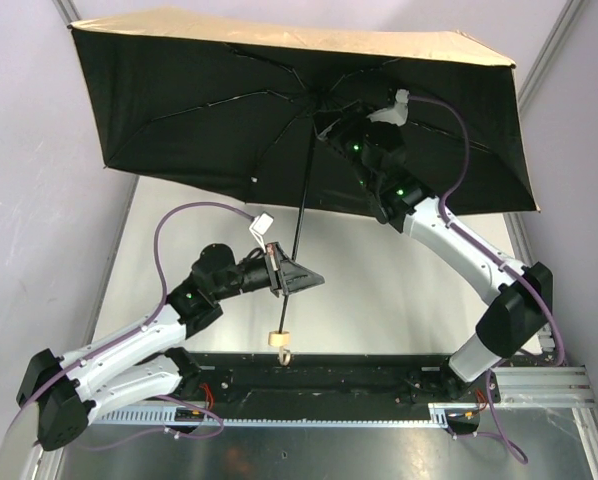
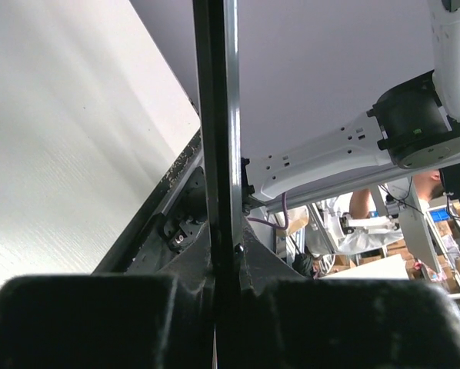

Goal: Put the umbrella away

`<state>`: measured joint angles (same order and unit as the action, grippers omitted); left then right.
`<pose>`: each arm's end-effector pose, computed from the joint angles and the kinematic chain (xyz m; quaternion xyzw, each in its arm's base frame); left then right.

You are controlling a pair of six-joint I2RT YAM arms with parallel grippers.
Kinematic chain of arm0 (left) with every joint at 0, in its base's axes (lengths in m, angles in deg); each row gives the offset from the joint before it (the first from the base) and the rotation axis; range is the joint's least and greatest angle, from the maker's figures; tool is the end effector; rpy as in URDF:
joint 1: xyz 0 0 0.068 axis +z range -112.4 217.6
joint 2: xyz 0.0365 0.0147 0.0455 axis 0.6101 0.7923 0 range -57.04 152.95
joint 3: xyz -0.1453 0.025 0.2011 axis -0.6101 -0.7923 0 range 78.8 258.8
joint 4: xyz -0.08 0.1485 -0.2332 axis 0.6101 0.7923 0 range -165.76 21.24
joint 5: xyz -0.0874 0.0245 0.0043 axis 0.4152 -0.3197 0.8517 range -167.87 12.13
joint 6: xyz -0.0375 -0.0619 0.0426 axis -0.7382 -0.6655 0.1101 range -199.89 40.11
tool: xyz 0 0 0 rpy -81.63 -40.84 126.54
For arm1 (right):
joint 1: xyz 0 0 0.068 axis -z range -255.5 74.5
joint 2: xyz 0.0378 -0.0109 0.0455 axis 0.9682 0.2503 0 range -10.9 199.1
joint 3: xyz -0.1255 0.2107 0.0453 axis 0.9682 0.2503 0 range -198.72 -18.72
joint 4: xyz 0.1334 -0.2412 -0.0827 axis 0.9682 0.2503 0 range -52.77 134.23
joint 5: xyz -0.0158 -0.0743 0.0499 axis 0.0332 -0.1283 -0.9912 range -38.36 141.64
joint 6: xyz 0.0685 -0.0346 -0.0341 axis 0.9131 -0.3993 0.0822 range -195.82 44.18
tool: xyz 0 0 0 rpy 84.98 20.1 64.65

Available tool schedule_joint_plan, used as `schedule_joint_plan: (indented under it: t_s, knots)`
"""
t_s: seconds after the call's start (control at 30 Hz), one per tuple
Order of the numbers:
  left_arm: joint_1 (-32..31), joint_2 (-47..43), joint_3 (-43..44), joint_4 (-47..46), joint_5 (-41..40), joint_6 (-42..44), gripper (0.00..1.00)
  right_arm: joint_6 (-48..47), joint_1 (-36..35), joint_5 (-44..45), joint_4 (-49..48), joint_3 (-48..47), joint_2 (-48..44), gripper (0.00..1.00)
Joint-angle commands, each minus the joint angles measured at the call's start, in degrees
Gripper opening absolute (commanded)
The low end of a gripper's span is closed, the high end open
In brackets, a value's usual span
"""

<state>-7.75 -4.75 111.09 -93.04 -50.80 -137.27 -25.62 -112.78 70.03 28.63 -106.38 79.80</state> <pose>0.1798 -0.2296 0.2595 0.0869 0.7167 -0.6299 0.2865 0.3656 0.2490 0.4126 0.1922 0.6458 0.4278 0.6025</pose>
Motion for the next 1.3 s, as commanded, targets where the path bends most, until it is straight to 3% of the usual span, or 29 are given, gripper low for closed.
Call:
schedule_joint_plan:
  t_s: [0.0,0.13,0.27,0.33,0.5,0.6,0.63,0.73,0.87,1.03,1.27]
  knots:
    - [-0.09,-2.07,1.0,-3.72,1.78,4.65,0.0,-0.48,0.72,-1.66,-0.23,-5.04,3.07,0.43]
    - [-0.08,-2.97,0.74,-3.46,1.25,4.57,0.0,0.51,0.9,-2.74,-0.21,-7.67,5.31,0.4]
    - [-0.06,-3.53,0.75,-2.68,1.19,4.84,0.0,0.13,0.8,-4.16,1.17,-10.5,6.82,0.2]
    - [-0.07,-3.72,0.75,-2.39,1.22,5.07,0.0,-0.7,0.63,-4.75,2.33,-11.15,7.01,0.17]
    - [-0.05,-3.62,0.9,-1.94,0.99,5.81,0.0,-0.87,0.62,-6.67,2.27,-10.19,7.09,0.32]
    - [-0.05,-3.45,0.88,-1.78,1.0,6.03,0.0,-0.62,1.19,-7.93,2.52,-11.26,8.31,0.33]
    - [-0.07,-3.44,0.86,-1.57,0.94,6.22,0.0,-0.32,1.43,-8.55,2.88,-11.99,8.82,0.31]
    - [-0.01,-3.61,1.14,0.17,-0.15,7.41,0.0,0.95,2.17,-10.23,4.93,-14.15,10.1,0.06]
    - [0.73,-3.69,5.7,8.51,-6.23,13.92,0.0,1.44,2.55,-16.11,14.09,-19.18,11.6,0.0]
    - [4.91,-0.78,13.41,16.53,-10.76,21.53,0.0,2.12,0.4,-21.03,10.91,-6.51,4.53,0.0]
    - [9.38,4.0,21.46,18.78,-7.18,23.43,0.0,6.91,-6.0,-25.3,4.65,9.03,-3.62,0.0]
